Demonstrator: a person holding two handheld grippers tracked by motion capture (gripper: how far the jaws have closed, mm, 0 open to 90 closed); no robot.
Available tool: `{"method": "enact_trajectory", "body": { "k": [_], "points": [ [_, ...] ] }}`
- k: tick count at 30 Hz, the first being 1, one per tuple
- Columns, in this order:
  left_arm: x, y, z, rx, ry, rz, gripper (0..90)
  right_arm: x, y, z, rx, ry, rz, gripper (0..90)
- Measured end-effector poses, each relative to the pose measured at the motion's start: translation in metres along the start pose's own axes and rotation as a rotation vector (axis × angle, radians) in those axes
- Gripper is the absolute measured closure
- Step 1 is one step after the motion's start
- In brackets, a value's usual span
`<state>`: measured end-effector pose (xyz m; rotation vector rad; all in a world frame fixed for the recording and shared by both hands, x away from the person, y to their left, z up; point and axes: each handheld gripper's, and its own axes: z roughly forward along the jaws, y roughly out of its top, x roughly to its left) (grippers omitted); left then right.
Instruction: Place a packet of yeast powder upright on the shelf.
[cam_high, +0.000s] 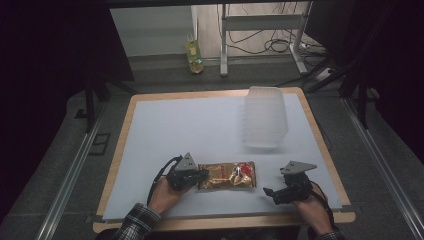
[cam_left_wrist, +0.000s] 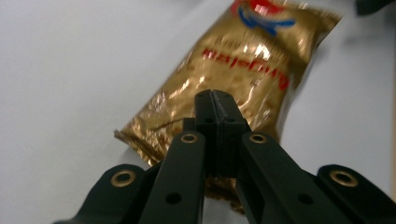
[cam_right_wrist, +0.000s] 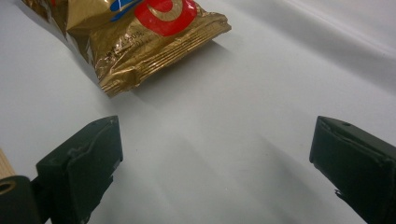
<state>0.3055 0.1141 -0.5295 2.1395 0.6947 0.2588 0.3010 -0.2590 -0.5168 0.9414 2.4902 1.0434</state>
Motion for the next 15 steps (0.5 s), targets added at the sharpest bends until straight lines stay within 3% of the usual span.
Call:
{"method": "enact_trajectory", "body": {
  "k": [1,3,5,11,15],
  "points": [
    [0.0,0.0,0.0,0.0,0.0,0.0,89.9,0.0,0.0,0.0,0.0,0.0,0.0,2.8],
    [0.007,-0.003,0.001,-0.006,-0.021,-0.046,89.9,0.0,0.0,0.0,-0.001,-0.001,-0.002,2.8],
    [0.008,-0.005,0.001,-0.006,-0.031,-0.055,90.0,0.001,0.0,0.0,0.001,0.0,-0.004,2.8],
    [0.002,-0.008,0.0,-0.004,0.007,-0.006,90.0,0.002,0.0,-0.001,0.002,0.003,-0.005,2.9],
    [0.005,-0.011,-0.003,-0.005,-0.008,-0.034,90.0,0.003,0.001,-0.001,0.011,0.007,-0.009,3.0]
  ]
}}
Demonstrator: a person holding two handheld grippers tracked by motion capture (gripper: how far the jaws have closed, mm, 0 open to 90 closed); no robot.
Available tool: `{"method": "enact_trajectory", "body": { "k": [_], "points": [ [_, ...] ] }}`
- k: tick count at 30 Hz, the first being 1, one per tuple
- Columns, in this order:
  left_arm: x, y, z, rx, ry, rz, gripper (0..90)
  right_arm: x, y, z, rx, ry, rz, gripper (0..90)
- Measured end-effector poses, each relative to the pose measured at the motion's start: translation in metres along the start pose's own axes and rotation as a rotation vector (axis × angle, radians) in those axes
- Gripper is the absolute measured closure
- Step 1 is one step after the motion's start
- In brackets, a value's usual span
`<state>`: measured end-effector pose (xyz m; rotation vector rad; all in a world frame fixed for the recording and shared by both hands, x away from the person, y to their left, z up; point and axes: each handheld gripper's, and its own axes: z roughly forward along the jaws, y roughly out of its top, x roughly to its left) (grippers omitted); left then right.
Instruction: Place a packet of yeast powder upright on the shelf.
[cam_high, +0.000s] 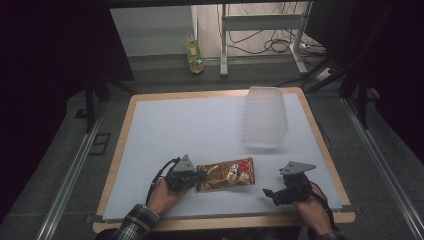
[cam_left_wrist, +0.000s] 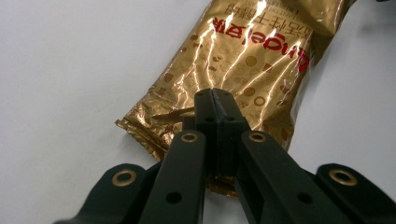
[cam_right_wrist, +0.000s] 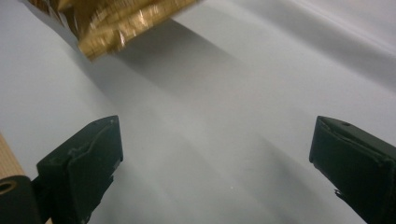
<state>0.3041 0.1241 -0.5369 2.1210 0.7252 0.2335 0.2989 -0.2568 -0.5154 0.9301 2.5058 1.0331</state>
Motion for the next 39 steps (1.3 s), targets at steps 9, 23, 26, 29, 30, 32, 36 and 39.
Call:
{"method": "enact_trajectory", "body": {
  "k": [9,23,26,29,30,32,36,39],
  "points": [
    [0.005,-0.013,-0.004,0.076,0.016,0.02,90.0,0.011,0.008,0.007,0.019,0.052,-0.003,2.9],
    [0.004,-0.014,-0.004,0.073,0.021,0.021,90.0,0.026,0.03,0.024,0.026,0.181,0.036,2.9],
    [0.004,-0.014,-0.004,0.072,0.022,0.021,90.0,0.029,0.035,0.029,0.032,0.208,0.052,2.9],
    [0.004,-0.014,-0.004,0.076,0.023,0.027,90.0,0.031,0.039,0.032,0.044,0.223,0.073,2.8],
    [0.004,-0.014,-0.004,0.076,0.023,0.026,90.0,0.031,0.043,0.035,0.048,0.246,0.095,2.8],
    [0.004,-0.014,-0.004,0.077,0.024,0.027,90.0,0.031,0.046,0.037,0.055,0.255,0.109,2.8],
    [0.004,-0.013,-0.005,0.078,0.022,0.023,90.0,0.034,0.061,0.048,0.078,0.3,0.147,2.8],
    [0.004,-0.013,-0.005,0.078,0.02,0.022,90.0,0.033,0.07,0.054,0.087,0.295,0.169,4.7]
  ]
}}
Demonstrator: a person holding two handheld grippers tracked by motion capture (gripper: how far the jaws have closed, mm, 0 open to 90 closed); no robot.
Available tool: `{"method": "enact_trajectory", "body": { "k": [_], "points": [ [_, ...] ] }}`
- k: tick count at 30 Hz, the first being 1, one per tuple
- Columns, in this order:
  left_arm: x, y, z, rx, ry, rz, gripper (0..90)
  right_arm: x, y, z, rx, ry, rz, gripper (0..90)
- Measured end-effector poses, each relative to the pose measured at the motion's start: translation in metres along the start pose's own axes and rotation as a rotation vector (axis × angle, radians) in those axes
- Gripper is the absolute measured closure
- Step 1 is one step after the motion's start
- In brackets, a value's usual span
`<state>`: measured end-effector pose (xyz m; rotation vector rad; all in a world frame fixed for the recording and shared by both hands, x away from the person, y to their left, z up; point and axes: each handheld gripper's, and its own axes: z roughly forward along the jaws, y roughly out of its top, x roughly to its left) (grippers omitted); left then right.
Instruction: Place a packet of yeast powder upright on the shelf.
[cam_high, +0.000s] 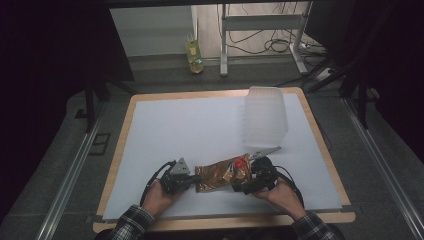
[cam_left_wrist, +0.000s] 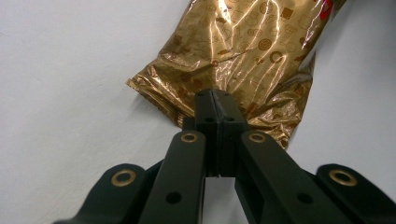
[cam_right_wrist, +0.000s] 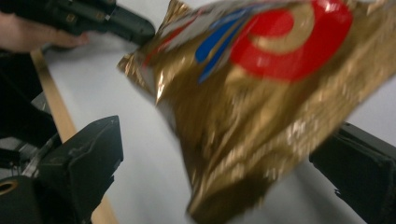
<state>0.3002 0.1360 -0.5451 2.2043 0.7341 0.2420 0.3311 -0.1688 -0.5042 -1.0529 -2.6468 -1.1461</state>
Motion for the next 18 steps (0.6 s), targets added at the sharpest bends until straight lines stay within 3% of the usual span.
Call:
{"method": "enact_trajectory", "body": {
  "k": [6,7,8,11,18],
  "points": [
    [-0.001,0.0,0.0,-0.002,0.003,-0.001,90.0,-0.001,0.011,0.005,-0.002,0.024,0.051,13.8],
    [-0.001,0.0,0.0,-0.002,0.004,-0.001,90.0,-0.002,0.014,0.006,-0.01,0.032,0.069,16.4],
    [-0.001,0.0,0.0,-0.002,0.004,-0.001,90.0,-0.003,0.018,0.006,-0.025,0.062,0.103,24.7],
    [-0.002,0.0,0.0,0.0,0.009,0.004,90.0,-0.003,0.022,0.005,-0.036,0.076,0.131,29.5],
    [-0.002,0.001,0.0,0.001,0.011,0.009,89.9,0.003,0.036,-0.001,-0.054,0.082,0.133,57.6]
  ]
}}
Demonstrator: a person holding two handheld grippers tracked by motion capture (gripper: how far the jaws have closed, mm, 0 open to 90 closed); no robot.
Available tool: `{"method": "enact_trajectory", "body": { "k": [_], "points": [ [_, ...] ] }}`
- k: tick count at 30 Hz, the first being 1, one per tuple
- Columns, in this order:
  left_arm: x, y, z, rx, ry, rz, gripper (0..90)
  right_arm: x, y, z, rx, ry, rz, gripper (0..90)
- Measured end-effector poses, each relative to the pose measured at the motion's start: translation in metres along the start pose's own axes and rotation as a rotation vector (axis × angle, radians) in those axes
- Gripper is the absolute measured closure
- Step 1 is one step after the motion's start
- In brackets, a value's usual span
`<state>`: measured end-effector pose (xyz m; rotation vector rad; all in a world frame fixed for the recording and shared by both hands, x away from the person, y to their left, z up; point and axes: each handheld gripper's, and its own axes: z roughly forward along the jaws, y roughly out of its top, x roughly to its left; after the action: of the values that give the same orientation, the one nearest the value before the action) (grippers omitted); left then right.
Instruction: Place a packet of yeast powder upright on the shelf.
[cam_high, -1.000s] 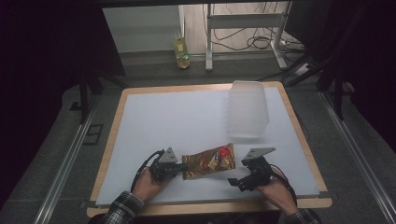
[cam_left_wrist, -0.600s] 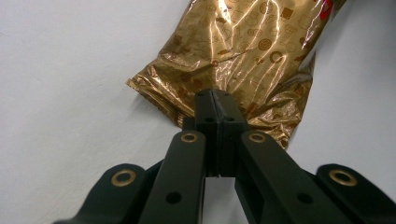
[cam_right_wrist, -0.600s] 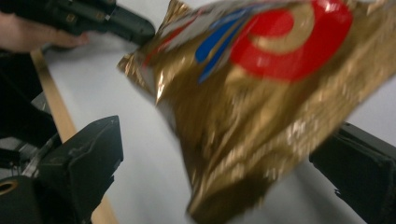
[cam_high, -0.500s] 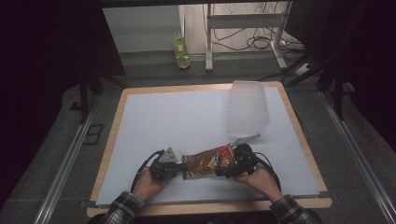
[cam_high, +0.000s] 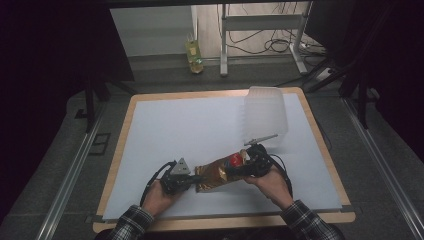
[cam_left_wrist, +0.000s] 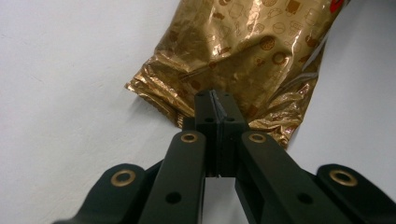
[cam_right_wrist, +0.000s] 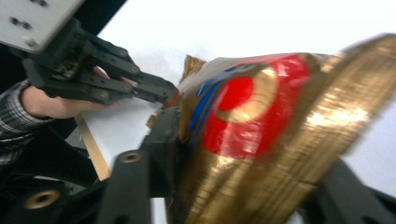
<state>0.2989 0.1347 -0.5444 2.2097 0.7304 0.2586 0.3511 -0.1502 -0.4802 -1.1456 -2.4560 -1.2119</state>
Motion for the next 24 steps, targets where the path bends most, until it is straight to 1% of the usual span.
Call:
{"method": "enact_trajectory", "body": {
  "k": [1,3,7,8,9,11,13,16,17,19,20,21,24],
  "points": [
    [0.0,0.0,0.0,0.0,0.0,0.0,89.9,0.0,0.0,0.0,0.0,0.0,0.0,57.6],
    [0.0,0.0,0.0,0.0,-0.001,0.004,89.9,0.003,0.003,-0.002,0.003,0.004,-0.016,62.4],
    [-0.001,0.001,-0.003,0.006,0.011,0.028,89.7,0.008,0.007,-0.004,0.009,-0.001,-0.05,68.4],
    [-0.002,0.001,-0.003,0.006,0.019,0.029,86.8,0.01,0.008,-0.005,0.01,0.0,-0.065,70.7],
    [-0.001,0.001,-0.004,0.004,0.019,0.028,86.8,0.01,0.008,-0.005,0.01,0.0,-0.065,70.7],
    [-0.001,0.001,-0.006,-0.005,0.02,0.026,84.4,0.011,0.01,-0.007,0.006,0.008,-0.085,73.2],
    [0.0,0.001,-0.008,-0.013,0.02,0.021,83.6,0.011,0.011,-0.008,0.003,0.01,-0.092,73.6],
    [0.001,0.0,-0.01,-0.028,0.02,0.016,80.5,0.013,0.014,-0.012,0.001,0.011,-0.119,74.3],
    [0.001,0.0,-0.01,-0.035,0.021,0.015,76.9,0.014,0.016,-0.014,-0.003,0.012,-0.139,74.6],
    [0.001,0.0,-0.012,-0.046,0.022,0.016,75.4,0.015,0.017,-0.015,-0.002,0.008,-0.148,74.6],
    [0.001,0.001,-0.012,-0.053,0.025,0.016,69.4,0.016,0.019,-0.018,0.0,0.002,-0.172,74.8],
    [0.001,0.001,-0.013,-0.057,0.023,0.015,69.4,0.016,0.019,-0.018,0.0,0.002,-0.172,74.8],
    [0.0,0.001,-0.012,-0.065,0.035,0.026,60.7,0.018,0.022,-0.023,-0.004,-0.007,-0.206,74.9]
  ]
}}
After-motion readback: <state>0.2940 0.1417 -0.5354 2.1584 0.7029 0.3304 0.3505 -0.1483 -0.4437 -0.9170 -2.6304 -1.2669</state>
